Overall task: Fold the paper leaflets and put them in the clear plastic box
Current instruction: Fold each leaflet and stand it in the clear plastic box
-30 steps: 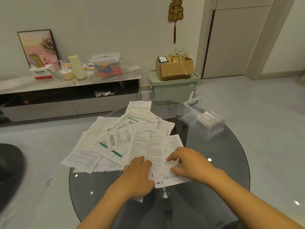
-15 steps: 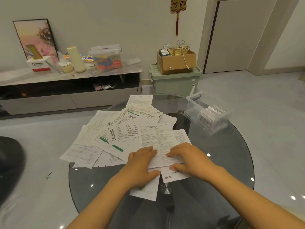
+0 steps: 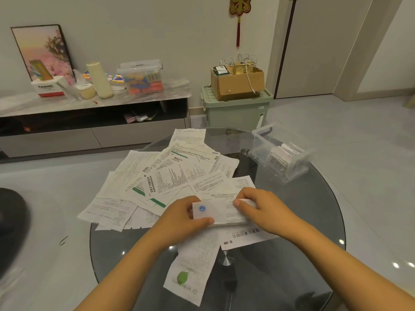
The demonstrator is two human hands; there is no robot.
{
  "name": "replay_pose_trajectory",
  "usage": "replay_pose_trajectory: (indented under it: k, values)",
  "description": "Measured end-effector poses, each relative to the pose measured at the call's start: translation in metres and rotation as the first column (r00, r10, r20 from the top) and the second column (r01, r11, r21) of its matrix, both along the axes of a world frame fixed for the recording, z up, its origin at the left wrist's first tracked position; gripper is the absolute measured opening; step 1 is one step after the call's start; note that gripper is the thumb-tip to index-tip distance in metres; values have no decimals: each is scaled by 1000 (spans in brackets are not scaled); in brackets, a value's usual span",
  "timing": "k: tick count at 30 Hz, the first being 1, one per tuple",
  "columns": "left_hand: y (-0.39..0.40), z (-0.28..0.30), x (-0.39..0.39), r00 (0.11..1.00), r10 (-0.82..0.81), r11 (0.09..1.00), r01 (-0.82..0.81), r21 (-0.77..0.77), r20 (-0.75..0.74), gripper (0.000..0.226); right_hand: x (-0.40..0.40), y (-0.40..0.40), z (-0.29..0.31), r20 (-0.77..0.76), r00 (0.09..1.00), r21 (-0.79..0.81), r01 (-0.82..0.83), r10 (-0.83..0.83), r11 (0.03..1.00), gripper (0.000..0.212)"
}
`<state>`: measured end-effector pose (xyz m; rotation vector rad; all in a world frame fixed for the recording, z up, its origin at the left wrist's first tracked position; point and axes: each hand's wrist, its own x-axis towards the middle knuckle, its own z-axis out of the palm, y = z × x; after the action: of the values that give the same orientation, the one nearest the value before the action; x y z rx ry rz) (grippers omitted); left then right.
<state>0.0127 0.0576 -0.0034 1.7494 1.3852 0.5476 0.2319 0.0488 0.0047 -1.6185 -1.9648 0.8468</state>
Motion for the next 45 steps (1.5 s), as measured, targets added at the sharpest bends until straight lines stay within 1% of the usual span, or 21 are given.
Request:
replay_pose_trajectory:
  k: [4,7,9,11,14,16,18,19,22,23,24,27,30,32,34,36,37,39,41,43,45]
  values:
    - [2,-1,8,991,110,994,-112,18,70,32,-3,6,-4,17,992,-5,123,-123,992,11]
    - [3,-1,13,986,131,991,-131,-6,107,41,-4,15,-5,-23,981,31,194,-193,981,10]
    - [4,-4,15,990,121,992,-123,19,73,52,-5,21,-6,-84,968,22,241,-238,970,12]
    - [6,-9,17,990,138,989,-139,59,18,60,-5,25,-6,-111,960,-37,255,-258,966,19]
    - [6,-15,20,987,152,983,-145,116,-57,76,-4,25,-5,-30,975,-145,213,-219,966,35]
    - [6,-19,20,982,142,980,-122,156,-125,81,-4,24,-7,58,981,-157,194,-187,968,43]
    - [6,-21,20,969,134,973,-89,214,-208,77,-5,21,-7,94,978,-160,199,-186,967,41]
    - [5,-22,20,959,131,963,-63,261,-250,71,-5,20,-7,86,975,-172,215,-203,961,35]
    - [0,-17,22,944,52,914,86,395,-327,37,-4,16,-3,24,963,-253,264,-267,931,13]
    - [-3,-16,22,942,6,909,135,394,-335,32,-4,13,-1,7,964,-306,256,-267,917,10]
    - [-7,-15,24,940,-38,916,168,365,-338,33,-4,11,0,-17,965,-369,236,-261,899,9]
    - [-14,-16,23,918,-140,939,242,245,-370,54,-3,6,3,-98,960,-525,174,-262,833,11]
    - [-15,-16,20,868,-230,931,328,161,-440,80,0,4,6,-177,938,-601,138,-299,788,16]
    - [-15,-14,19,846,-262,925,357,130,-464,84,0,4,9,-263,904,-637,99,-336,765,18]
    - [-17,-14,18,825,-275,912,386,137,-494,85,0,3,14,-351,852,-668,62,-388,741,19]
    - [-18,-15,19,812,-263,893,410,188,-522,79,-1,4,17,-411,807,-675,44,-424,737,18]
    - [-17,-16,20,818,-253,885,412,218,-517,72,-2,4,18,-412,808,-665,48,-420,745,18]
    - [-15,-15,21,859,-249,886,388,252,-447,50,-3,4,19,-332,873,-599,99,-358,795,21]
    - [-12,-14,22,919,-216,918,306,251,-329,30,-3,5,17,-245,924,-483,147,-295,863,24]
    - [-11,-12,22,962,-143,952,198,235,-232,27,-5,6,13,-245,928,-380,175,-282,908,21]
    - [-8,-12,22,981,-58,962,105,251,-187,22,-8,7,9,-276,919,-294,200,-283,935,17]
